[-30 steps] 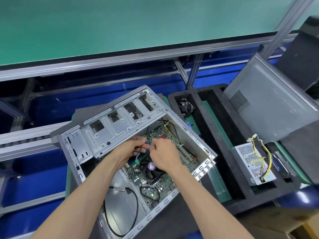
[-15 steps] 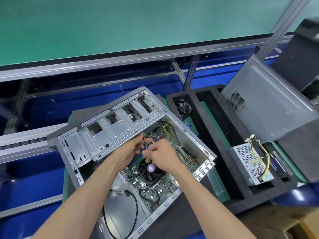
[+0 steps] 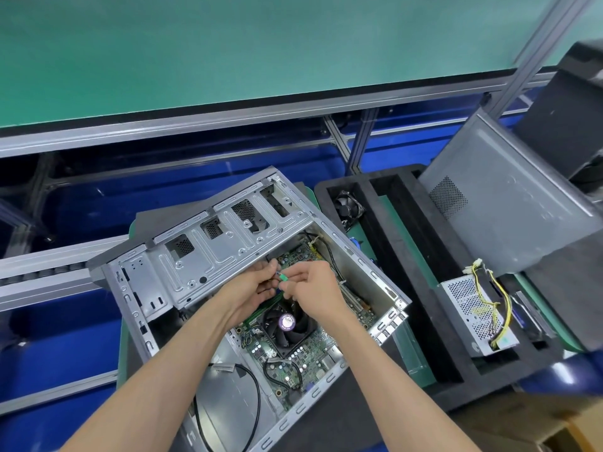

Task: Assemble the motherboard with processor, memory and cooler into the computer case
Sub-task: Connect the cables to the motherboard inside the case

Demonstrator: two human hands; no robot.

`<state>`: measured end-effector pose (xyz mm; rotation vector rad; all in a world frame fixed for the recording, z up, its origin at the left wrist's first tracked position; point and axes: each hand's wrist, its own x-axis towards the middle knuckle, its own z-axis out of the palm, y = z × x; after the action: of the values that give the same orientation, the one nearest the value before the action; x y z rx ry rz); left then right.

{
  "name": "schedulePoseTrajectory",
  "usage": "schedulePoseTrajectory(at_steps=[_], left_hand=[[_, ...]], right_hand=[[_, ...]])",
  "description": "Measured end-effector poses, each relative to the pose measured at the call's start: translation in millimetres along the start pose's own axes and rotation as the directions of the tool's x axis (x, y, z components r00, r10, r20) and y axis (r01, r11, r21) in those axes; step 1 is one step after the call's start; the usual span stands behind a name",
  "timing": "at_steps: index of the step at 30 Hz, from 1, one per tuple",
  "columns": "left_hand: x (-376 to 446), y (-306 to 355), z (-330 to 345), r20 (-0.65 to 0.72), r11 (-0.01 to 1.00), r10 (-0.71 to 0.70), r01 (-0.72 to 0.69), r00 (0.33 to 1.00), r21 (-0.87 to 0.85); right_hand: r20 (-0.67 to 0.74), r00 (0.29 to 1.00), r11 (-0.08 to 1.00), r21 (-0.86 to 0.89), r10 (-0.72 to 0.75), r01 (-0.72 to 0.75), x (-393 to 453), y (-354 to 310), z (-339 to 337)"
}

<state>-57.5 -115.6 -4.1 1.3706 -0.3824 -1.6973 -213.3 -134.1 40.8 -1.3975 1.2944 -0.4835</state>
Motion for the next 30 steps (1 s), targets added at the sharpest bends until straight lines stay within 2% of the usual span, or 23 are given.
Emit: schedulePoseTrajectory(at_steps=[4, 9, 16, 19, 22, 25, 27, 30], left_hand=[[0, 0, 1, -0.012, 0.999, 0.002, -0.003, 1.0, -0.052], [1, -2, 2, -0.004, 0.998, 0.037, -0.037, 0.999, -0.043], [0, -2, 3, 0.019, 0.996, 0.088, -0.087, 0.996, -0.023], [0, -3, 4, 0.018, 0.994, 0.097, -0.096, 0.995, -0.054], [-1, -2, 5, 0.085, 0.992, 0.111, -0.105, 0.99, -0.072], [1, -6, 4, 0.067, 0.987, 0.153, -0.155, 0.986, 0.034], [4, -9, 3, 0.038, 0.953, 0.224, -0.227, 0.974, 0.203], [11, -9, 5, 0.038, 0.873, 0.286, -0.277, 0.957, 0.401]], right_hand=[[-0.043, 0.999, 0.998, 0.06, -0.019, 0.022, 0, 2, -2], [-0.021, 0.999, 0.993, 0.11, -0.034, 0.036, -1, 2, -3], [-0.007, 0.999, 0.993, 0.112, -0.033, 0.033, -1, 1, -3], [-0.044, 0.999, 0.996, 0.088, -0.002, 0.006, -1, 1, -3], [-0.109, 0.993, 0.999, 0.024, 0.036, -0.034, 1, 3, -3], [-0.135, 0.99, 0.997, -0.066, 0.034, -0.044, 4, 5, -3], [-0.137, 0.991, 0.954, -0.298, 0.004, -0.045, 5, 6, 0], [-0.069, 0.995, 0.809, -0.588, -0.066, 0.013, 2, 8, 9]])
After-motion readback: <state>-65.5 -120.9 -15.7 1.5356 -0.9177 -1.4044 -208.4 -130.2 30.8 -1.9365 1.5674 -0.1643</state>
